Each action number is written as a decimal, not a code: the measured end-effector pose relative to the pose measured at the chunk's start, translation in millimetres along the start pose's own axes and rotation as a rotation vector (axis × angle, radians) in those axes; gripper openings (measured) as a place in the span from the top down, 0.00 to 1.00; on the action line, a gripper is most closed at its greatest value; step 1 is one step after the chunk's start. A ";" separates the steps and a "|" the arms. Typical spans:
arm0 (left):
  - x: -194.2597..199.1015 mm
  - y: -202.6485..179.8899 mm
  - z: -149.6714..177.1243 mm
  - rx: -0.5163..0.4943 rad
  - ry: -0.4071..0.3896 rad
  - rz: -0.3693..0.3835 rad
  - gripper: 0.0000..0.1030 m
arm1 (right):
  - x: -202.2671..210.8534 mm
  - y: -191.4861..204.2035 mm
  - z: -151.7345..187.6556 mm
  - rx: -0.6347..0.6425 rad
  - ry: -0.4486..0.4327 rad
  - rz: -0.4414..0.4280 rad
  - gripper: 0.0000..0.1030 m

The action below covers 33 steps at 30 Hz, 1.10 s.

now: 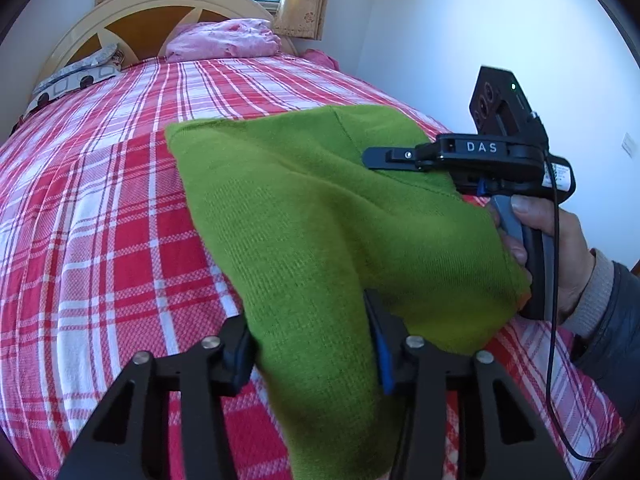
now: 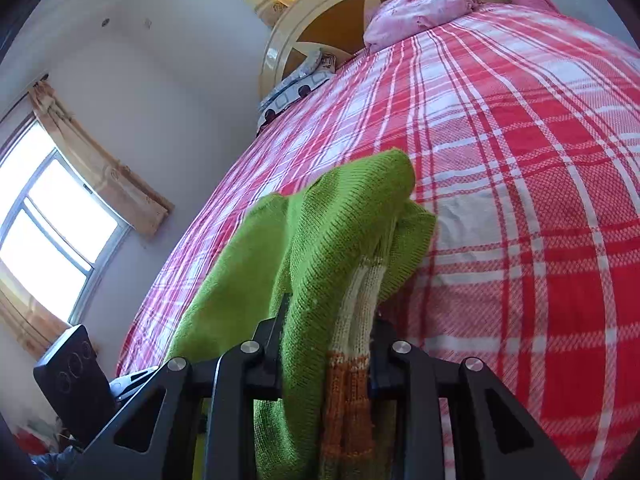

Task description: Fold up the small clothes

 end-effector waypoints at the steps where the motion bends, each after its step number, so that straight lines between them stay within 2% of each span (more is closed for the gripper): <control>1: 1.7 -0.1 0.5 -0.002 0.001 0.000 0.54 | 0.7 3.1 1.2 0.003 0.001 0.005 0.72; 7: 22.1 0.2 2.1 0.008 -0.004 0.008 0.59 | 8.8 22.6 9.0 -0.002 0.006 0.020 0.72; 15: 56.2 -1.7 14.1 -0.030 -0.037 0.009 0.61 | 20.9 62.6 23.5 0.019 -0.007 -0.020 0.72; 24: 95.1 21.9 25.2 0.028 -0.079 -0.007 0.62 | 15.9 114.3 41.0 0.039 -0.005 -0.092 0.72; 33: 142.4 54.2 44.9 0.105 -0.136 -0.058 0.62 | -7.0 177.4 44.0 0.088 0.007 -0.185 0.72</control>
Point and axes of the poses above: each gripper's, at about its wrist camera, not at the fingertips, and x roughly against the way its jaws point, y to its left, z to its underside, the point moved 4 cm from there along -x, roughly the way its jaws point, and after that the axes turned 10 degrees about x, right-handed, at the moved point
